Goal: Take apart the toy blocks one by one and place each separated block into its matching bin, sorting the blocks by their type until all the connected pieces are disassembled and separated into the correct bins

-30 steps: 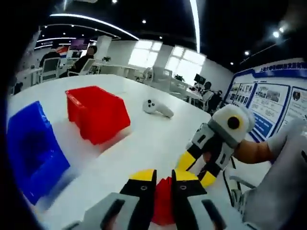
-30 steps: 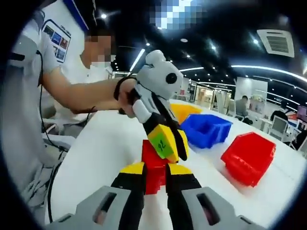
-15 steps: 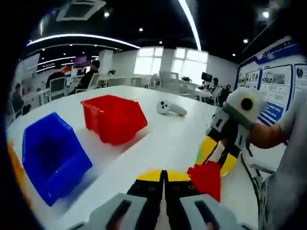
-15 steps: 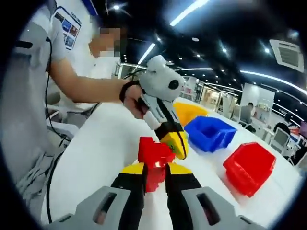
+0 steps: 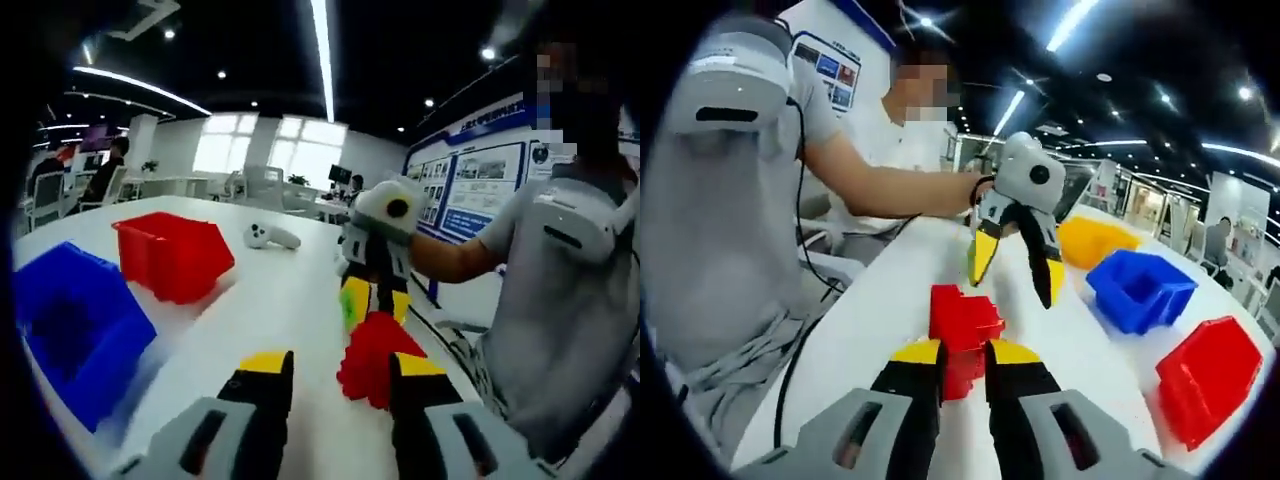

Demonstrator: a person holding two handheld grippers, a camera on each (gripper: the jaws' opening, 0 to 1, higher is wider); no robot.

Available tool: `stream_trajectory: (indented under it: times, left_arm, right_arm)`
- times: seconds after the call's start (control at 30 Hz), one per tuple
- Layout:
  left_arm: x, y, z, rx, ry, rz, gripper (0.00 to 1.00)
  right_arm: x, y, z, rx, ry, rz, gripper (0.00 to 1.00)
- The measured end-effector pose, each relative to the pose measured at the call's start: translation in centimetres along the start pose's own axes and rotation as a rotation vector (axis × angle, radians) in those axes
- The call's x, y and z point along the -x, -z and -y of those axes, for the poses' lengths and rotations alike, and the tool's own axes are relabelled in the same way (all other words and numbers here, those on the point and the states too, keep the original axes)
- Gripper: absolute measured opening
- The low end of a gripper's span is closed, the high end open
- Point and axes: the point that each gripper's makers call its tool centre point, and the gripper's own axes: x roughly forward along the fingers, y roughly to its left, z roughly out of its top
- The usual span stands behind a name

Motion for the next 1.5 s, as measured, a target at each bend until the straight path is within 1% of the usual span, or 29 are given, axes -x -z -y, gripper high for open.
stream_trajectory:
  times: [0.03,0.1,0.17,0.23,0.3,0.37,0.43,0.53,0.63,0.67,0.73,0.77,0.8,0.9,0.97,1.03,1.1,1.23,1.3,1.33,1.4,1.43,1.5]
  left_arm:
    - [0.0,0.0,0.7,-0.003,0.052,0.003,0.42]
    - [-0.2,0.3,2.2,-0.014,0.146,-0.007,0.42]
    - [-0.6,0.5,2.7,-0.036,0.203,-0.01,0.4]
    - [-1.4,0.9,3.0,-0.054,0.223,-0.029,0.34]
    - [-1.7,1.3,3.3,-0.07,0.271,-0.037,0.3]
    - [-2.3,1.6,4.0,-0.083,0.302,-0.037,0.31]
    - [-3.0,1.7,4.8,-0.114,0.331,-0.037,0.34]
    - [-4.0,2.2,5.7,-0.152,0.366,-0.054,0.33]
    - [-4.8,2.4,5.7,-0.177,0.371,-0.065,0.29]
    - [-5.0,2.4,5.8,-0.204,0.386,-0.072,0.29]
    - [-5.2,2.3,6.1,-0.206,0.39,-0.069,0.26]
    - [-5.3,2.2,6.3,-0.212,0.387,-0.076,0.26]
    - [-5.5,2.2,6.6,-0.238,0.368,-0.092,0.25]
    - [-5.5,2.1,6.9,-0.238,0.351,-0.118,0.25]
    - [-5.3,2.2,6.7,-0.23,0.348,-0.128,0.24]
    - [-5.2,2.3,6.7,-0.226,0.345,-0.135,0.24]
    - [-5.0,2.3,6.4,-0.215,0.329,-0.129,0.23]
    - [-4.9,2.2,6.0,-0.19,0.301,-0.097,0.23]
    - [-4.9,2.2,6.0,-0.192,0.303,-0.084,0.23]
    - [-5.0,2.2,6.1,-0.188,0.31,-0.08,0.23]
    - [-5.0,2.3,7.1,-0.185,0.371,-0.085,0.22]
    - [-5.1,2.4,7.1,-0.176,0.37,-0.089,0.22]
    - [-5.1,2.4,7.2,-0.178,0.376,-0.089,0.22]
  right_arm:
    - [0.0,0.0,-0.3,-0.002,-0.019,0.001,0.17]
    - [-0.2,-0.2,-1.4,0.001,-0.092,0.008,0.17]
    - [-0.3,-0.4,-2.0,0.015,-0.13,0.013,0.17]
    - [-0.4,-0.5,-2.7,0.028,-0.177,0.015,0.17]
    - [-0.5,-0.6,-3.2,0.048,-0.216,0.015,0.17]
    - [-0.7,-0.8,-3.4,0.054,-0.245,0.013,0.17]
    - [-0.8,-0.8,-3.5,0.065,-0.272,0.011,0.17]
    - [-0.9,-0.9,-3.8,0.071,-0.307,0.01,0.17]
    - [-1.1,-1.0,-4.0,0.083,-0.34,0.013,0.17]
    - [-1.1,-1.0,-4.0,0.087,-0.347,0.011,0.17]
    - [-1.1,-0.9,-4.0,0.091,-0.353,0.0,0.17]
    - [-1.0,-0.7,-3.8,0.092,-0.343,-0.014,0.17]
    - [-0.8,-0.6,-3.7,0.079,-0.345,-0.021,0.16]
    - [-0.8,-0.5,-3.8,0.087,-0.335,-0.025,0.16]
    - [-0.9,-0.7,-3.8,0.095,-0.333,-0.031,0.15]
    - [-1.0,-0.7,-3.5,0.118,-0.311,-0.053,0.15]
    - [-0.9,-0.6,-3.1,0.133,-0.284,-0.074,0.15]
    - [-0.9,-0.5,-2.5,0.125,-0.226,-0.078,0.15]
    - [-0.9,-0.5,-2.6,0.132,-0.213,-0.059,0.15]
    - [-1.0,-0.5,-2.7,0.137,-0.219,-0.05,0.15]
    - [-1.2,-0.9,-3.5,0.146,-0.267,-0.035,0.16]
    - [-1.3,-1.1,-3.6,0.15,-0.275,-0.045,0.17]
    - [-1.4,-1.7,-3.7,0.209,-0.298,-0.079,0.26]
